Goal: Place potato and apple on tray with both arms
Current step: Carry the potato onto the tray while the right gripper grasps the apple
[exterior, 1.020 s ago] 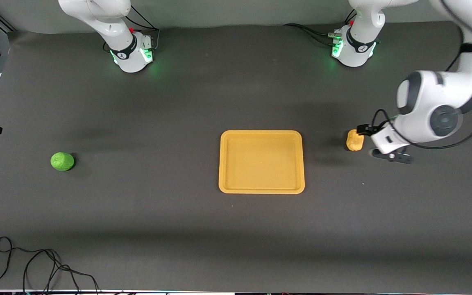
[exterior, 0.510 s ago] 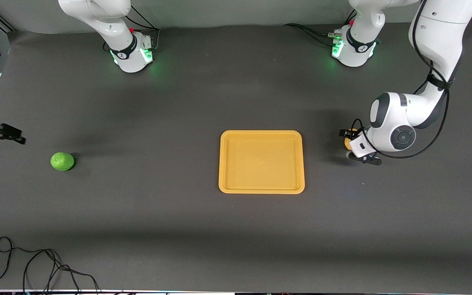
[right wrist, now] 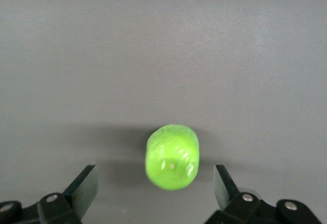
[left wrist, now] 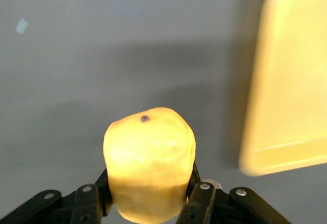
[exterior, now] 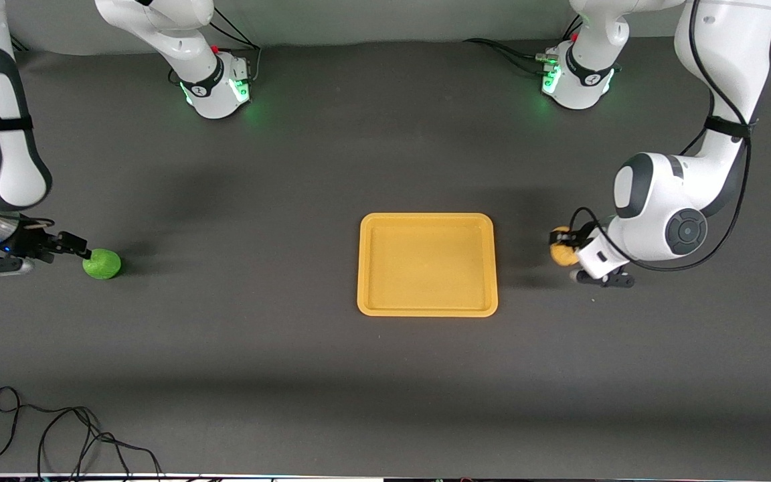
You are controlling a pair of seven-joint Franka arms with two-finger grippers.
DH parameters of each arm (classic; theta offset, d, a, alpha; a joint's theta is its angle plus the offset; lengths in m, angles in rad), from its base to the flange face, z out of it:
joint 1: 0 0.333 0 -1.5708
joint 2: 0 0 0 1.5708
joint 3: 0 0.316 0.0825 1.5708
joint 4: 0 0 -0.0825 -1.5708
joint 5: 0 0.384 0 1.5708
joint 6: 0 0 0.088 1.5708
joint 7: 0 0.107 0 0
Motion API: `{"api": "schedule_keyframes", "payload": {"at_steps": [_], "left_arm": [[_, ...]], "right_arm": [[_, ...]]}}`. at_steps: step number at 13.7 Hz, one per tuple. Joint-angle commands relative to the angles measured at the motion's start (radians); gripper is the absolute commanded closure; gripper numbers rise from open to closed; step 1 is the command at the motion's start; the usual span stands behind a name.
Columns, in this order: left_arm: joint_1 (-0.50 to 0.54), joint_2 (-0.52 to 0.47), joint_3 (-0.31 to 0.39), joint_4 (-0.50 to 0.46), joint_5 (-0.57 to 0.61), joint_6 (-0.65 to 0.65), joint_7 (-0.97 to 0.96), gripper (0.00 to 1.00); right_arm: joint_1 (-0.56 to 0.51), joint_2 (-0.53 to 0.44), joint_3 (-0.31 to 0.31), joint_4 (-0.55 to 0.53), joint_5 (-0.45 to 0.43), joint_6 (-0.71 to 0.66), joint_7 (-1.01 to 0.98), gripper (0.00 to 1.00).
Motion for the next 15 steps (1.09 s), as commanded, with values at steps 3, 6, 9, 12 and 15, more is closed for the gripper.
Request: {"api": "schedule_keyframes", "payload": {"at_steps": [3, 6, 9, 12, 15], "left_arm": [[-0.197, 0.242, -0.003, 0.361, -0.007, -0.039, -0.286, 0.63], [-0.238, 0.306, -0.002, 0.389, 0.019, -0.039, -0.274, 0.63], [-0.251, 0.329, 0.0, 0.377, 0.054, -0.042, -0.289, 0.63], [-0.258, 0.333, 0.003, 0.378, 0.058, -0.065, -0.29, 0.32], [-0.258, 0.333, 0.005, 0.377, 0.064, -0.076, -0.304, 0.24]], "right_arm": [[0.001, 0.114, -0.007, 0.011, 0.141, 0.071, -0.127, 0.0], [-0.002, 0.178, -0.007, 0.013, 0.228, 0.117, -0.213, 0.0], [-0.006, 0.214, -0.007, 0.019, 0.271, 0.129, -0.264, 0.0], [0.0, 0.212, -0.005, 0.019, 0.27, 0.117, -0.266, 0.48], [0.009, 0.165, -0.005, 0.031, 0.261, 0.091, -0.26, 0.53]]}}
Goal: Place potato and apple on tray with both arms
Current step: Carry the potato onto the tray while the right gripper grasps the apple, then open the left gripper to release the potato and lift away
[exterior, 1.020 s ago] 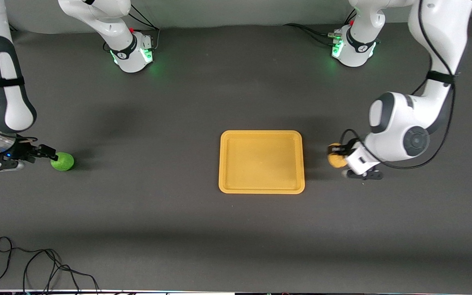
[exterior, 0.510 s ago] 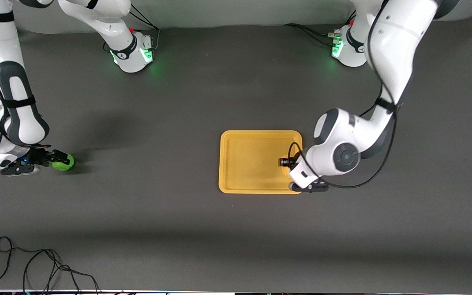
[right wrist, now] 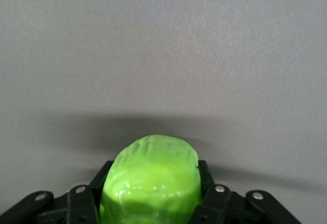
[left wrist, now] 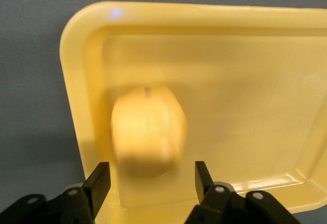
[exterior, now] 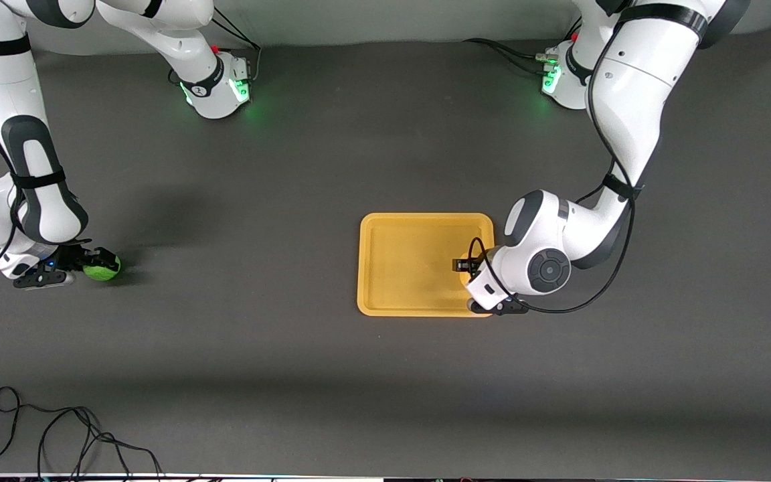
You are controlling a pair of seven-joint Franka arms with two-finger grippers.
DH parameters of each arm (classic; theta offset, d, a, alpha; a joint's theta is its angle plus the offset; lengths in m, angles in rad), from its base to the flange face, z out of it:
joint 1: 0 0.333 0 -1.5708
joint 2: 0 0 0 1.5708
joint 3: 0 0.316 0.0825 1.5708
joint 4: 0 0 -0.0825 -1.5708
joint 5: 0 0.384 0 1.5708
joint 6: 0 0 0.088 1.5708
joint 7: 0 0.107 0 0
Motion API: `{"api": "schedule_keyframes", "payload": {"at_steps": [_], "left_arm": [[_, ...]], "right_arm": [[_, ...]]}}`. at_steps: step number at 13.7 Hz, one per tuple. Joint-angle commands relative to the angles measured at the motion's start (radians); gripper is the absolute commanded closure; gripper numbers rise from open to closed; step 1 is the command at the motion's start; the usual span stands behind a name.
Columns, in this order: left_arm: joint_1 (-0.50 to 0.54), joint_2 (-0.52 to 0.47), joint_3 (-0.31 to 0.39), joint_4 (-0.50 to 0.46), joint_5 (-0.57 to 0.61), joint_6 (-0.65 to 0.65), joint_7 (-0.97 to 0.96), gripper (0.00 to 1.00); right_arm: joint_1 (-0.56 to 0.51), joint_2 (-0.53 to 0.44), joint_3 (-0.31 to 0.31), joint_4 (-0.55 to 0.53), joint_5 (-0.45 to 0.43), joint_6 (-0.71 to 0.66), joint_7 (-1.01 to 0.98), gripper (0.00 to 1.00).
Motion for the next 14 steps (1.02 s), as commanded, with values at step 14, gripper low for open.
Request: {"api": "schedule_keyframes", "payload": {"at_steps": [14], "left_arm": [[0.105, -0.198, 0.033, 0.064, 0.201, -0.244, -0.037, 0.0]], "right_arm": [[0.236, -0.393, -0.031, 0.399, -0.463, -0.76, 0.453, 0.54]]}}
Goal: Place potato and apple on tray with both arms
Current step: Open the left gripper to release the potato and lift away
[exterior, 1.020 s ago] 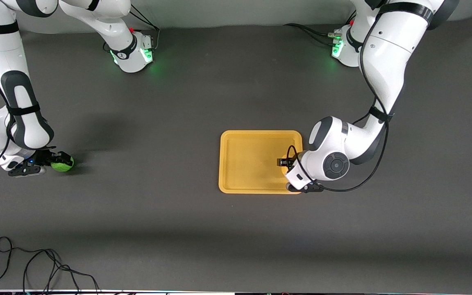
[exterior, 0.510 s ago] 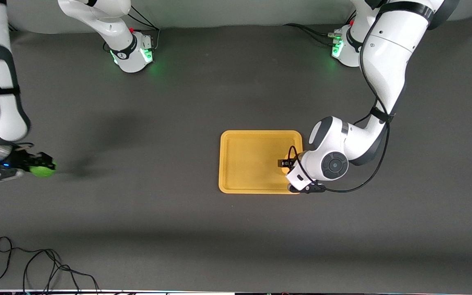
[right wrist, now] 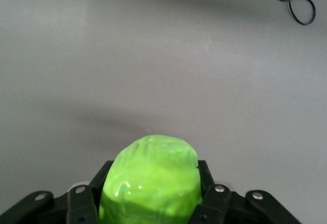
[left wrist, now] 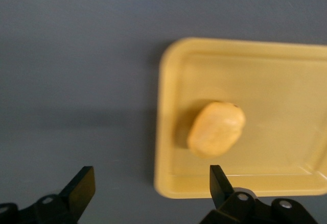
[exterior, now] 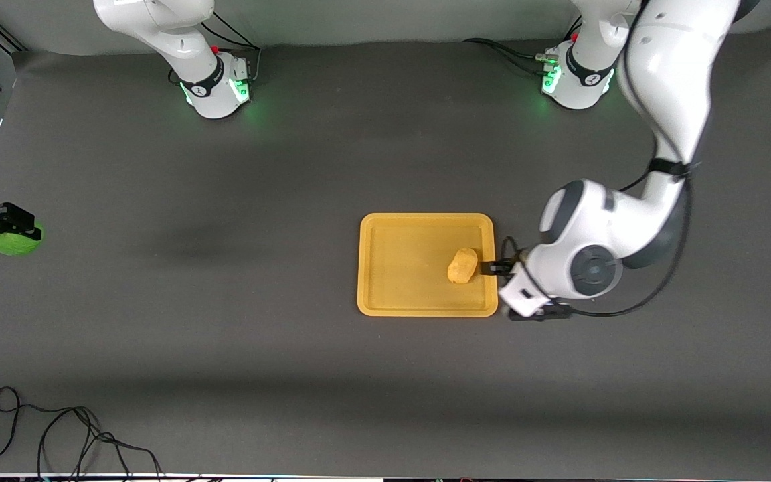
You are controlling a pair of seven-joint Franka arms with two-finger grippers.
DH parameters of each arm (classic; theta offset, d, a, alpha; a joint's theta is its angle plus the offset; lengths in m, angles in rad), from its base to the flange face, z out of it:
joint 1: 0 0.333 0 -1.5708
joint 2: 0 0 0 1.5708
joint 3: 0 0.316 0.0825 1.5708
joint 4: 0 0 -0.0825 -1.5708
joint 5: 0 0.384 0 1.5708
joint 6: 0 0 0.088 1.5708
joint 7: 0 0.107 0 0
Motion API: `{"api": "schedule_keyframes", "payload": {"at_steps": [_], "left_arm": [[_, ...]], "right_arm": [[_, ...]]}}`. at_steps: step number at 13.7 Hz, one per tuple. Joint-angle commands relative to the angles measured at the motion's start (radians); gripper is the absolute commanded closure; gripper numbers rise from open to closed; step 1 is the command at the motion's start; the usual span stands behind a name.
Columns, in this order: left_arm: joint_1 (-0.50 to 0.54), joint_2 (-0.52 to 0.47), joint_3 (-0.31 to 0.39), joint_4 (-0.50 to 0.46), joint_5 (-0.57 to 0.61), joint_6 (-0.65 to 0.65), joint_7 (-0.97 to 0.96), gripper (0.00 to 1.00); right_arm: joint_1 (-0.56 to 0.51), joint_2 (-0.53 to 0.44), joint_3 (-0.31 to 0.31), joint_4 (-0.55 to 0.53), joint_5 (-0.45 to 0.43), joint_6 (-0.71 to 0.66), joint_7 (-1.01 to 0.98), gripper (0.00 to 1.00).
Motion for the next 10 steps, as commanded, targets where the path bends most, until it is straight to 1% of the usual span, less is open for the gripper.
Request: {"api": "schedule_keyframes", "payload": {"at_steps": [1, 4, 7, 8, 9, 10], "left_arm": [[0.064, -0.096, 0.0, -0.017, 0.087, -0.027, 0.057, 0.0], [0.172, -0.181, -0.002, -0.02, 0.091, -0.141, 0.291, 0.0], [0.227, -0.247, 0.0, -0.03, 0.095, -0.139, 0.402, 0.01], [0.24, -0.297, 0.0, -0.088, 0.095, -0.111, 0.458, 0.03], [0.273, -0.357, -0.002, -0.153, 0.08, -0.008, 0.498, 0.01], [0.292, -0.408, -0.003, -0.217, 0.074, 0.058, 0.509, 0.01]], "right_arm": [[0.078, 0.015, -0.008, 0.028, -0.027, -0.015, 0.087, 0.54], [0.19, 0.025, -0.008, 0.071, -0.027, -0.027, 0.222, 0.54], [0.317, 0.053, -0.006, 0.14, -0.021, -0.07, 0.395, 0.54], [0.366, 0.067, -0.004, 0.164, -0.016, -0.079, 0.466, 0.54], [0.424, 0.087, -0.003, 0.192, -0.015, -0.081, 0.553, 0.54], [0.481, 0.113, -0.003, 0.224, -0.01, -0.085, 0.639, 0.54]]}}
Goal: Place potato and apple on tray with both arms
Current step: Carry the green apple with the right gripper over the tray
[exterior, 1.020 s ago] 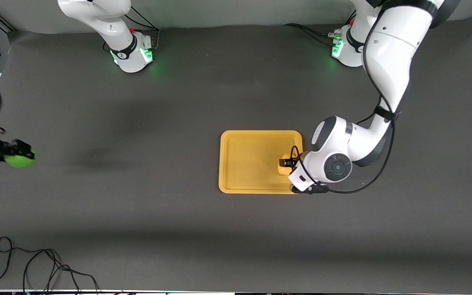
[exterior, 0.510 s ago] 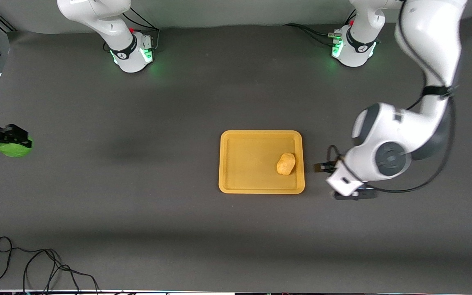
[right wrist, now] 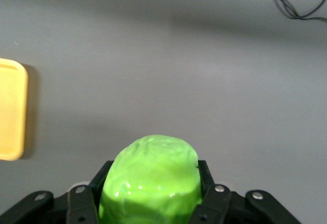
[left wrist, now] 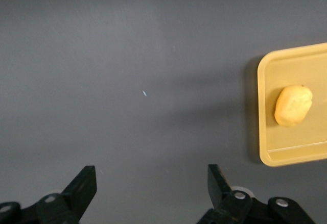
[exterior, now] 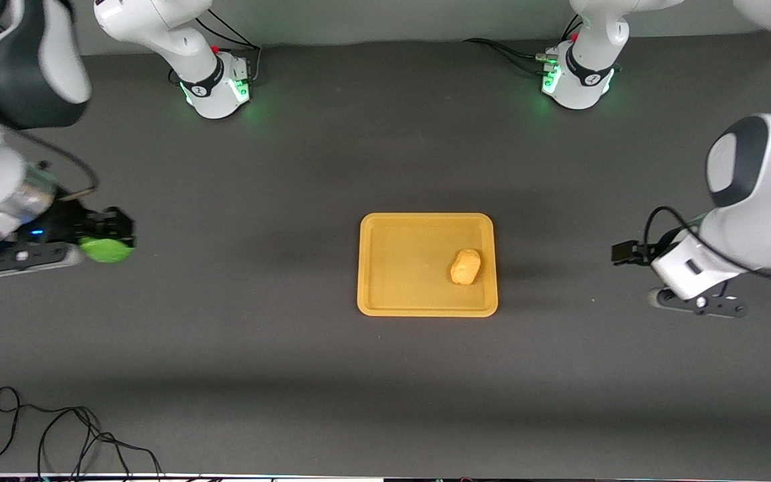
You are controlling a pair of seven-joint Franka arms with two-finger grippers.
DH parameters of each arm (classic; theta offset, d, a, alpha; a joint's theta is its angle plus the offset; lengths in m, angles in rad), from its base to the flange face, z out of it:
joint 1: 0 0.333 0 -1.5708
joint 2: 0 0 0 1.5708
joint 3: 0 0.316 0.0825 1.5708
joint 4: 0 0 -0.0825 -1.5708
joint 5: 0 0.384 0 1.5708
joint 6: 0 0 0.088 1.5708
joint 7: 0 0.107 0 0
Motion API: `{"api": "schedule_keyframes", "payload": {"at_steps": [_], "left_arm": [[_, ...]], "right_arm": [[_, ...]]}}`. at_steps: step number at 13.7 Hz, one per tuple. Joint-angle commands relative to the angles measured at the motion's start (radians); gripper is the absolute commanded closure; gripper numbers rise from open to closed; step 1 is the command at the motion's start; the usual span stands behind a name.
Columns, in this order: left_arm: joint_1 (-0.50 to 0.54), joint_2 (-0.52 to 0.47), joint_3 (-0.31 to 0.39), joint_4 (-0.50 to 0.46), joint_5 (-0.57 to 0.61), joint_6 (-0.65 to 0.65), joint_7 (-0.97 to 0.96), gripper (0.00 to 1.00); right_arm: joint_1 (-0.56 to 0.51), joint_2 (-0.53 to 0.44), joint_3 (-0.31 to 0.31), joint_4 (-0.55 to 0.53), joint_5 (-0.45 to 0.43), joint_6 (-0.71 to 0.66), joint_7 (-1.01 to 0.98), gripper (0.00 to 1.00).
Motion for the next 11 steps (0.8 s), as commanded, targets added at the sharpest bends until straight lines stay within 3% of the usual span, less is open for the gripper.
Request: {"api": "schedule_keyframes", "payload": {"at_steps": [1, 5, 7, 11], "left_arm": [[0.038, -0.175, -0.007, -0.201, -0.005, 0.127, 0.054, 0.01], [0.069, -0.22, -0.004, -0.18, 0.009, 0.069, 0.06, 0.01], [0.081, -0.221, 0.004, -0.179, 0.028, 0.061, 0.063, 0.01], [0.084, -0.218, 0.003, -0.18, 0.019, 0.077, 0.068, 0.0]], "right_arm": [[0.15, 0.101, -0.011, 0.132, 0.01, -0.041, 0.236, 0.54], [0.34, 0.294, -0.01, 0.33, 0.134, -0.048, 0.624, 0.54], [0.425, 0.407, 0.012, 0.445, 0.143, -0.044, 0.813, 0.54], [0.466, 0.576, 0.133, 0.611, 0.14, -0.013, 1.046, 0.54]]}}
